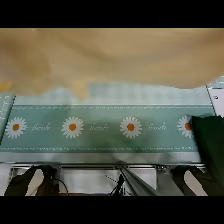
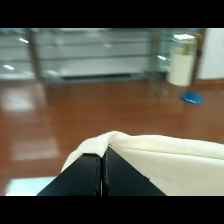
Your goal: Fold the shirts.
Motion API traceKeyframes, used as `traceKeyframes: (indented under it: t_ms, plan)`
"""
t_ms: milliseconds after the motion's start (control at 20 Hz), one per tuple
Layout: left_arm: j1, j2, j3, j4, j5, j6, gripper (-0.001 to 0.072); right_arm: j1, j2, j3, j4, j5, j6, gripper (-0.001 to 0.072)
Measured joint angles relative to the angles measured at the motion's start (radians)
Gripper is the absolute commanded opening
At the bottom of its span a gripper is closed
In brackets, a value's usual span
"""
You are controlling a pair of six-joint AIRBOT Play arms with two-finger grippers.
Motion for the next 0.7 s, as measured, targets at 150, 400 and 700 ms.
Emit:
traceKeyframes:
  t_ms: [150, 400, 700]
  plan:
    - [-0.091, 0.109, 0.008, 0.127, -0.010, -0.011, 0.0016, 0.000, 0.084, 0.003, -0.013, 0.062, 0.010, 0.0025]
    - [-0.254, 0.178, -0.050, 0.305, -0.137, -0.050, 0.0016, 0.000, 0.151, -0.039, -0.003, 0.144, 0.033, 0.0025]
    - [-0.299, 0.154, -0.423, 0.384, -0.143, -0.148, 0.0016, 0.000, 0.165, -0.395, 0.073, 0.073, 0.015, 0.0025]
